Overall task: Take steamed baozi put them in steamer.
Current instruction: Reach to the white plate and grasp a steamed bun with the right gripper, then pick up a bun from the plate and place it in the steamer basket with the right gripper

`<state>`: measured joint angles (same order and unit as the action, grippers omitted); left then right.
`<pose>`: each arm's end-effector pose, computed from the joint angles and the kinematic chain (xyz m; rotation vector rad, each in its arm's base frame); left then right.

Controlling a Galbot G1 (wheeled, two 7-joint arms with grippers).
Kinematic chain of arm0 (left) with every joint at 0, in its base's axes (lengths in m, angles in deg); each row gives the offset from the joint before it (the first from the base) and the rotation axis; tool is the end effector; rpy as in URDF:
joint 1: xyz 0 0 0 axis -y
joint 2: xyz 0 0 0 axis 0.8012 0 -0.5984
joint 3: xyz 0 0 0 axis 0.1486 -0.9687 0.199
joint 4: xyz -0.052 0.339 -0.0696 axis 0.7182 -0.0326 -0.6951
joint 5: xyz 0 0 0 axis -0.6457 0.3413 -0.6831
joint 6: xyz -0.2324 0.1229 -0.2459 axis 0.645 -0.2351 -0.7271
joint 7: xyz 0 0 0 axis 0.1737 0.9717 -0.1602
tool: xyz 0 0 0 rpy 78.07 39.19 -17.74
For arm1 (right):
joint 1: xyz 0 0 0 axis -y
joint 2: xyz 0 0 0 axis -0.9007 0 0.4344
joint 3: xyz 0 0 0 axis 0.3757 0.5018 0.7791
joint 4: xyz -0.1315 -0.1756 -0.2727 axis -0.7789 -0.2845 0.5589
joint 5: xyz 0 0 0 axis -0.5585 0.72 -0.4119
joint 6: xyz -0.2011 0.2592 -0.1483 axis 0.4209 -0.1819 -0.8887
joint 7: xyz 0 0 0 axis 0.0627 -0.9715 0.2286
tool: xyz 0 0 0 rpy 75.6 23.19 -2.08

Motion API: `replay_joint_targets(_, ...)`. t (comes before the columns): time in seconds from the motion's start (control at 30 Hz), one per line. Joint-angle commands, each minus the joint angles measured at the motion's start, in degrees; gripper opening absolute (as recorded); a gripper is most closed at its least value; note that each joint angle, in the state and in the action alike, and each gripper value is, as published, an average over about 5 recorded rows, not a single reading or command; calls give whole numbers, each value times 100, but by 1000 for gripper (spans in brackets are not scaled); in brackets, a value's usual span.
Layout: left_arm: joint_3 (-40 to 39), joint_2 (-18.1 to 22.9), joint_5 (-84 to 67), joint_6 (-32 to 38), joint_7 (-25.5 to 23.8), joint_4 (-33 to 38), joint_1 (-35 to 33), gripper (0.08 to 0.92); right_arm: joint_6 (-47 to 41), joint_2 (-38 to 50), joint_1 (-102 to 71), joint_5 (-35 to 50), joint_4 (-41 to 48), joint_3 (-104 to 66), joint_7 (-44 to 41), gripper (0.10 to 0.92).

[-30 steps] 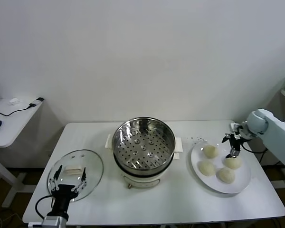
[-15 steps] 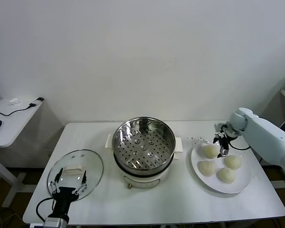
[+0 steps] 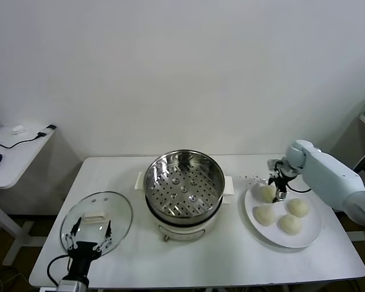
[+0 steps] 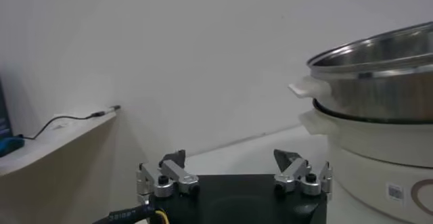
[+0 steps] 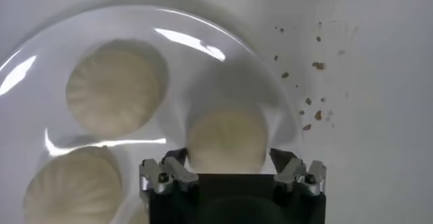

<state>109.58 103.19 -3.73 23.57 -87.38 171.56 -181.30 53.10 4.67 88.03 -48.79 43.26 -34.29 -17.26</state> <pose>0.1313 0.0716 -0.3465 0.0798 -2.9513 -0.4159 0.5954 -0.1920 -0.2491 1.1514 -1.3346 1.2332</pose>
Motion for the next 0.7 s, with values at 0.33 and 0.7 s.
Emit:
replay_joint_targets(0.33, 20, -8, 0, 16, 3, -24, -19, 823, 96, 67, 157, 163, -119, 89, -82, 608)
replay_joint_targets(0.7, 26, -33, 4, 46, 2, 0, -111, 823, 1331, 261, 2617, 1151, -1574, 2409, -393, 602)
